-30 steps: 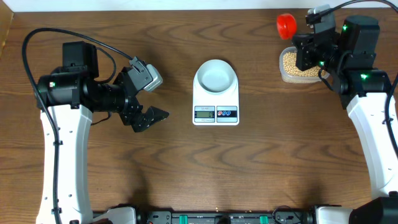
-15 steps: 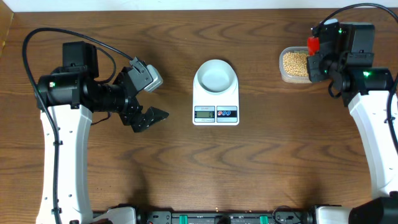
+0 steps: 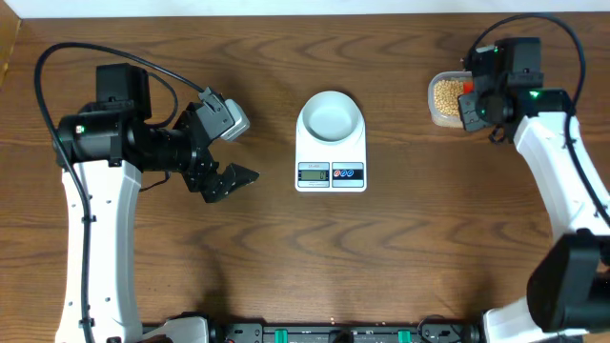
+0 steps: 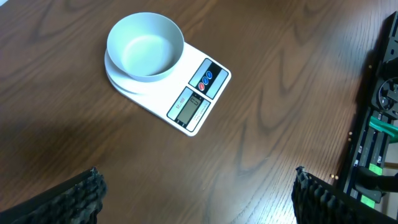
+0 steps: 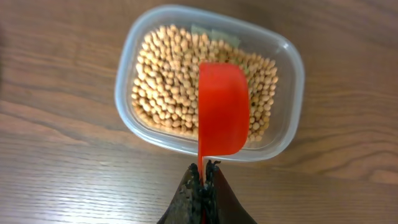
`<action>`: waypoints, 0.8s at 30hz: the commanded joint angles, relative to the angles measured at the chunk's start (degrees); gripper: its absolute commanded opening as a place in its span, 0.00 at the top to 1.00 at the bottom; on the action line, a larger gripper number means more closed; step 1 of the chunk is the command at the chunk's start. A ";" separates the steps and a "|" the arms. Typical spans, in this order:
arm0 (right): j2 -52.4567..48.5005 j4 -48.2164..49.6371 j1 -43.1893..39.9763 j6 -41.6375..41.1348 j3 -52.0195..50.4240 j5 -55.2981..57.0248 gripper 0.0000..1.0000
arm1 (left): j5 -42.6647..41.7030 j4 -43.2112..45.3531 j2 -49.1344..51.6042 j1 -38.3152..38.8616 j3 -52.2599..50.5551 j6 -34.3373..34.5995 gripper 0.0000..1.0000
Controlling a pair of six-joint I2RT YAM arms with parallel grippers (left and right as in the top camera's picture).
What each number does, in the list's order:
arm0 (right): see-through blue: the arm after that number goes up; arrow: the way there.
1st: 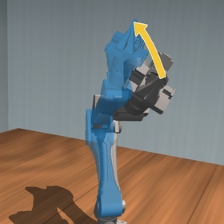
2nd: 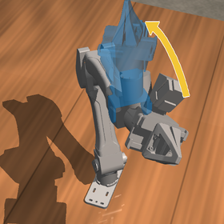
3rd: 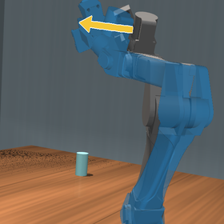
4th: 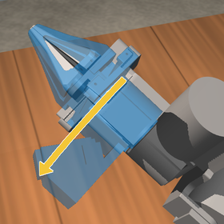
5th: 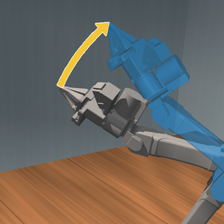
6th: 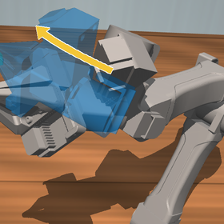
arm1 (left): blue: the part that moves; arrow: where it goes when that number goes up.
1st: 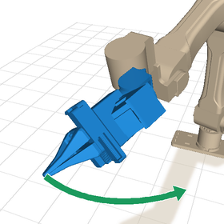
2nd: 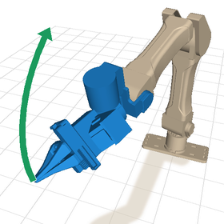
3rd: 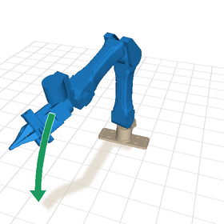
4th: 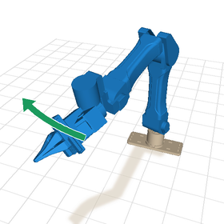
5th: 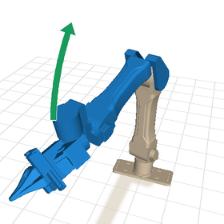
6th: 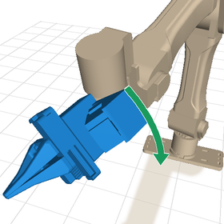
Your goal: Scoop item into bowl and weigh 50g on scale
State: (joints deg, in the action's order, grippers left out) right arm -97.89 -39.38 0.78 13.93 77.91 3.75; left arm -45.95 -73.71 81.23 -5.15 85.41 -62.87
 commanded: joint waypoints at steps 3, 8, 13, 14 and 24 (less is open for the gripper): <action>-4.63 0.15 -0.57 0.94 1.14 1.88 0.99 | 0.15 -0.42 0.00 -0.15 -0.33 -0.52 0.02; -7.28 0.13 -0.83 0.92 1.14 -4.20 0.99 | 0.15 -0.42 0.00 -0.15 -0.33 -0.55 0.02; -7.28 0.13 -1.11 0.92 1.14 -5.66 0.99 | 0.15 -0.42 0.00 -0.15 -0.33 -0.55 0.02; -7.28 0.13 -1.11 0.92 1.14 -5.66 0.99 | 0.15 -0.39 0.00 -0.15 -0.33 -0.55 0.02; -7.28 0.11 -1.11 0.59 1.14 -5.84 0.99 | 0.15 -0.39 0.00 -0.15 -0.33 -0.55 0.02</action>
State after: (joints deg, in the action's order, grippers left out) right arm -104.20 -38.61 -0.21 14.35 78.61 -0.21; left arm -45.95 -73.71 81.23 -5.15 85.41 -62.87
